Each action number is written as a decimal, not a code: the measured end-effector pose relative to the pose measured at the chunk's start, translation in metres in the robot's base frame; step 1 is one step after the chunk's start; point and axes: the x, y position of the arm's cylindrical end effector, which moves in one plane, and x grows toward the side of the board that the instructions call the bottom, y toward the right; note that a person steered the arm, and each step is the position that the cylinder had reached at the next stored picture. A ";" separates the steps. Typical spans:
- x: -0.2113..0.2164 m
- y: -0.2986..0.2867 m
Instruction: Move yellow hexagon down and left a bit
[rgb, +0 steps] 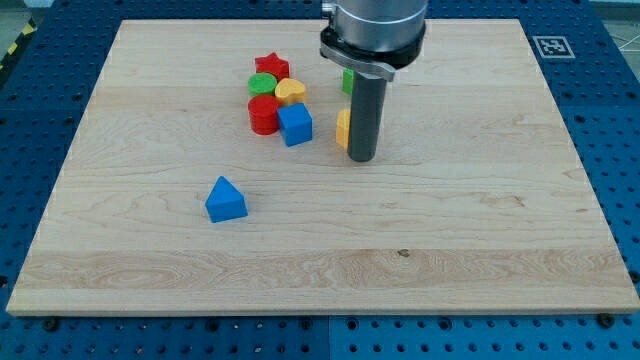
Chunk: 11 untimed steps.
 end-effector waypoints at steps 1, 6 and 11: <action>-0.027 -0.010; -0.082 -0.009; -0.074 -0.043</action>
